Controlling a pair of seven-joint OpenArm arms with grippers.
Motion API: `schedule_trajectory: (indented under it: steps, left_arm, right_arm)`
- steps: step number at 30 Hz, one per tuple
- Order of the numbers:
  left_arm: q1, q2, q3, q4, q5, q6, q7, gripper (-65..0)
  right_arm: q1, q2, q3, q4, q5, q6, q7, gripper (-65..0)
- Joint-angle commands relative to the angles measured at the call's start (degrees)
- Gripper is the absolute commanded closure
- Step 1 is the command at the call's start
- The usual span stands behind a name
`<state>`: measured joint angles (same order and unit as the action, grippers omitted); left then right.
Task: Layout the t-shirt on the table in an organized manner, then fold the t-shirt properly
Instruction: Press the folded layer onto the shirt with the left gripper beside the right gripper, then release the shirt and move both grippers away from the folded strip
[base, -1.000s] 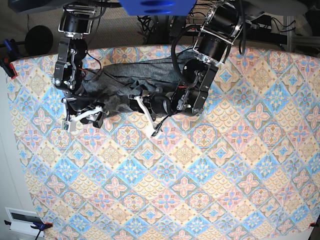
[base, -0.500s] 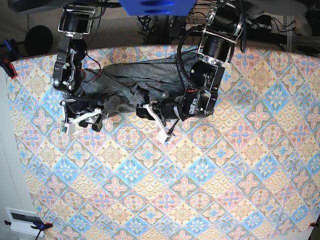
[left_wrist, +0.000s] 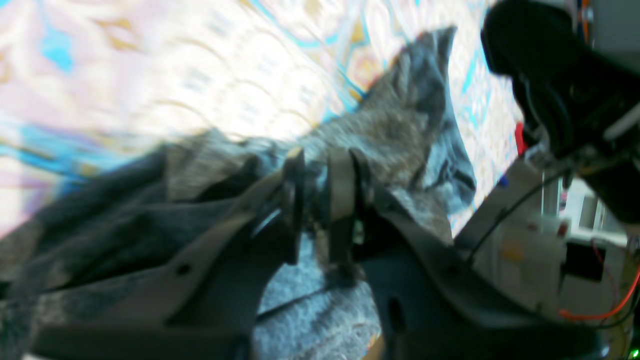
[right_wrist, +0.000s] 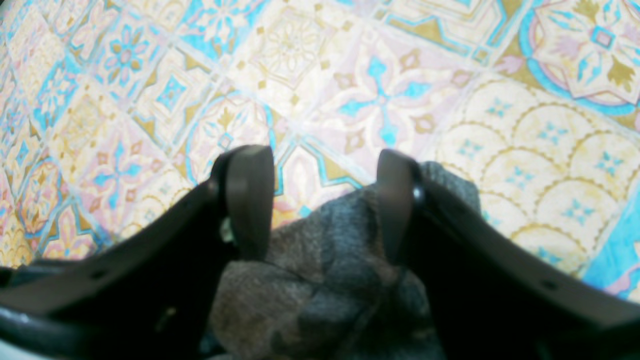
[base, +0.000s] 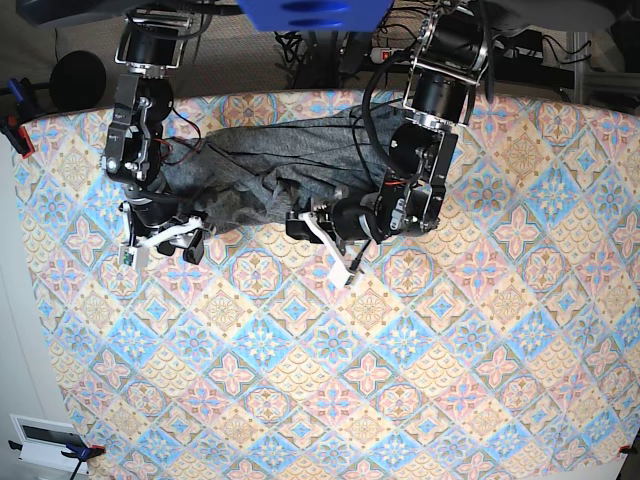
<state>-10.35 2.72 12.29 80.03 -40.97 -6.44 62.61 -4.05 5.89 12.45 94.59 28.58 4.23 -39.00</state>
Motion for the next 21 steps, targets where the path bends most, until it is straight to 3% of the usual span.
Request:
schedule_trajectory:
  steps: [1, 12, 19, 21]
  left_arm:
    - [-1.39, 1.1, -0.12, 1.25, -1.18, -0.38, -0.59, -9.3]
    - [-5.43, 2.86, -2.32, 1.25, -8.39, -0.38, -0.68, -9.3]
    - [-5.96, 2.42, -12.16, 1.25, -12.26, -0.2, -0.15, -9.3]
    - [-5.96, 0.14, -13.13, 1.25, -12.7, -0.11, -0.24, -9.3]
  right_arm:
    - [0.93, 0.48, 0.26, 1.11, 0.56, 0.3, 1.25, -31.6]
    - [1.02, 0.48, 0.26, 1.11, 0.56, 0.3, 1.25, -31.6]
    - [1.02, 0.57, 2.01, 1.02, 0.65, 0.3, 0.63, -31.6]
    - [0.85, 0.57, 4.48, 1.02, 0.65, 0.3, 0.63, -31.6]
